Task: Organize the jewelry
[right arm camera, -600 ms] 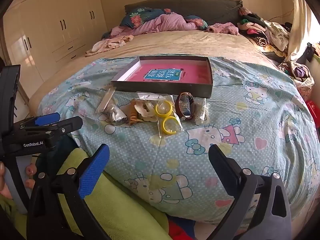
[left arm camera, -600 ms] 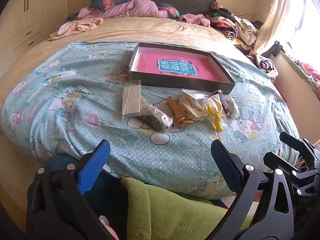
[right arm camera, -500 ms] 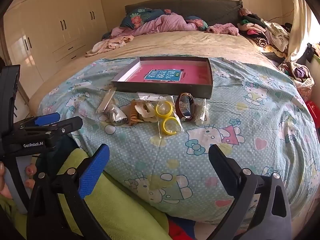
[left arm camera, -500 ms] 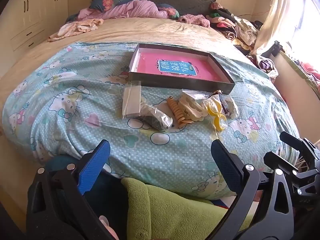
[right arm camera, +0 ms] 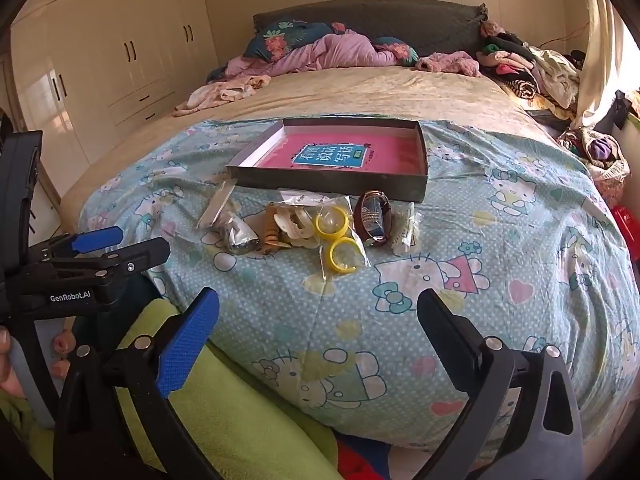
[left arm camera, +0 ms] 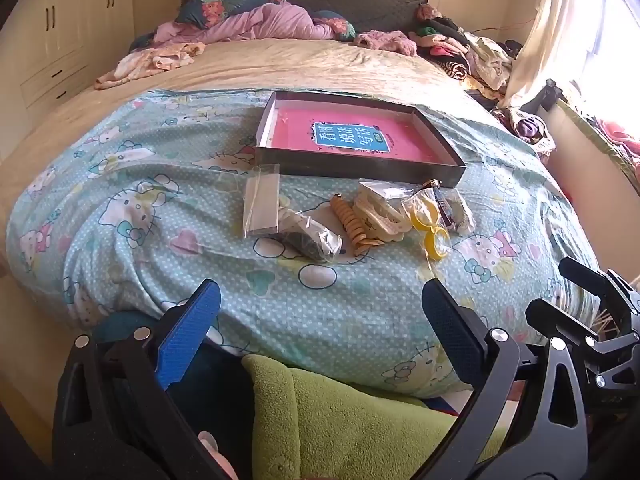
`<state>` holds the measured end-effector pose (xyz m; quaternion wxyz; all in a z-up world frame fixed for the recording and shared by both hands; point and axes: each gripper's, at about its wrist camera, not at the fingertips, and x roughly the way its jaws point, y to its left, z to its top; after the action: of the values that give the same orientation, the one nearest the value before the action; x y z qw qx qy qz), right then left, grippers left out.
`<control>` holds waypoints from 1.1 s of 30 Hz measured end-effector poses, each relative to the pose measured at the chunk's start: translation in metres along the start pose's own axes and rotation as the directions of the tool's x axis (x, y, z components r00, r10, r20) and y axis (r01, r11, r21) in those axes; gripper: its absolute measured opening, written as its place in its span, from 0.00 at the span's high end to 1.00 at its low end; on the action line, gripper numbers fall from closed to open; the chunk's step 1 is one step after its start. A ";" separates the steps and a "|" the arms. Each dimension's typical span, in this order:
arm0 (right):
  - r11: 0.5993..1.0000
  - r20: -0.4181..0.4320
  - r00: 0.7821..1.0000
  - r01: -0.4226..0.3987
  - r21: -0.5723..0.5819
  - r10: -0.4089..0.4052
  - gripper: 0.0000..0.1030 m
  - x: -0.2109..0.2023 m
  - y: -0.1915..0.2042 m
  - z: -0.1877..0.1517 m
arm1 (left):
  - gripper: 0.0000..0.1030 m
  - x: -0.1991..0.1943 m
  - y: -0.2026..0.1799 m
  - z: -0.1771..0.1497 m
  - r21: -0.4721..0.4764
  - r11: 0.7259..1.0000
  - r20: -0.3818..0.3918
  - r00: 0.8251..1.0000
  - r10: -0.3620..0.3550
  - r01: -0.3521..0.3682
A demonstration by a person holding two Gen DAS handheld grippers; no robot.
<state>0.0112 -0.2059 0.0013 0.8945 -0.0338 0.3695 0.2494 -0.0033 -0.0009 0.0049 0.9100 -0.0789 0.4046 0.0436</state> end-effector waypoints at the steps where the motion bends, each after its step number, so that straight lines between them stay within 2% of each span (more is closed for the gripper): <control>1: 1.000 -0.001 1.000 0.000 0.000 0.000 0.04 0.000 0.000 0.000 | 0.09 0.000 0.000 0.000 0.000 1.000 0.000 1.000 0.000 0.000; 33: 1.000 -0.006 1.000 -0.008 -0.015 0.008 0.04 0.004 0.007 0.000 | 0.09 -0.006 -0.001 0.002 0.003 1.000 0.012 1.000 0.002 -0.002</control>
<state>0.0103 -0.1985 -0.0010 0.8921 -0.0399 0.3704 0.2555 -0.0055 -0.0017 0.0111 0.9124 -0.0771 0.3994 0.0444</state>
